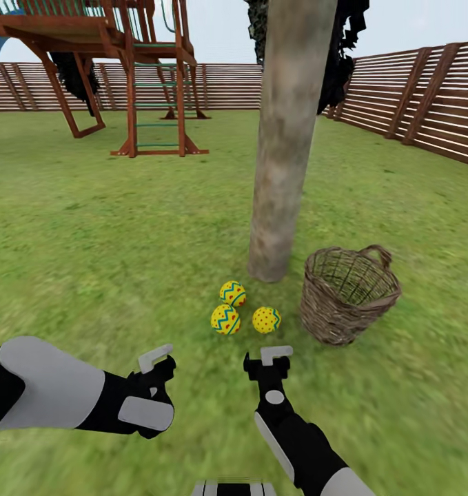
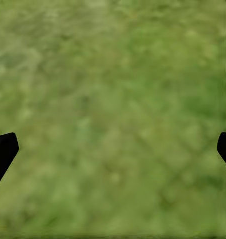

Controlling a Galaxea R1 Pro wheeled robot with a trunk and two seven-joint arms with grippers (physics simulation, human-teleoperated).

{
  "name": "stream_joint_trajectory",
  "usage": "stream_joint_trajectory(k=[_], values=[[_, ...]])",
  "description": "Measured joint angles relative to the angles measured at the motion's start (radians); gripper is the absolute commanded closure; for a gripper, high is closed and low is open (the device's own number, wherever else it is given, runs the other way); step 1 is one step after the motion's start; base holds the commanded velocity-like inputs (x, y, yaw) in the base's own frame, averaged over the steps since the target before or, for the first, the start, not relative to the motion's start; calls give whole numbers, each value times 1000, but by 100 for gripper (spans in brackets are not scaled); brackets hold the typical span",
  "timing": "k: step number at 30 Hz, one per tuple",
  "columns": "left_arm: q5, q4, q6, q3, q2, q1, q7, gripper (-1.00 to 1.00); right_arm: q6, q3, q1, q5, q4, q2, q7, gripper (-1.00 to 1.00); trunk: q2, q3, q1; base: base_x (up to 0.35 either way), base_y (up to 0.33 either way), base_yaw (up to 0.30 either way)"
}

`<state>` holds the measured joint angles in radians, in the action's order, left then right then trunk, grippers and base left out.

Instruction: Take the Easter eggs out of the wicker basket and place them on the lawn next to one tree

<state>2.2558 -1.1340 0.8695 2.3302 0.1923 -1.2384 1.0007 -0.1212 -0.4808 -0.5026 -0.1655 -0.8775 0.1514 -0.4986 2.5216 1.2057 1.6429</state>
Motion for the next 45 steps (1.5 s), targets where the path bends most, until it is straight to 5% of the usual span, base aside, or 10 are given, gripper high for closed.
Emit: stream_joint_trajectory(k=[16,18,21,23,25,26,31,36,39,45], values=[[-2,-3,1,0,5,39,-5,-100,20,-1,11,59,3,0,2,-100,-4,-86,-7,-338,0,0],[-29,-88,14,-1,5,39,-1,-100,23,-1,11,59,-1,0,1,-100,-4,-94,-8,-343,0,0],[-261,-216,158,0,21,39,68,-100,92,-2,59,65,-66,-1,-2,-100,-5,-106,-9,-336,0,0],[-316,-267,178,0,36,39,152,-100,102,-2,90,78,-113,-6,-3,-100,-5,-113,-10,-248,0,0],[-416,-312,178,0,55,39,276,-100,108,-2,138,102,-189,-22,-8,-100,-6,-121,-11,-119,0,0],[-513,-338,178,1,63,39,369,-100,110,-3,178,114,-259,-40,-13,-100,-6,-125,-12,-64,0,0],[-745,-385,173,0,77,100,570,-100,111,-3,294,127,-456,-94,-36,-100,-7,-144,-14,-18,0,0],[-756,-325,173,0,91,133,570,-100,111,-2,311,126,-430,-102,-40,-100,-8,-164,-17,-1,0,0],[-720,-239,173,-1,108,188,570,-100,116,-2,340,124,-378,-113,-56,-100,-9,-175,-18,0,0,0],[-678,-157,173,0,121,309,570,-100,227,0,487,113,-359,-201,-120,-100,-11,-198,-21,0,0,0]])
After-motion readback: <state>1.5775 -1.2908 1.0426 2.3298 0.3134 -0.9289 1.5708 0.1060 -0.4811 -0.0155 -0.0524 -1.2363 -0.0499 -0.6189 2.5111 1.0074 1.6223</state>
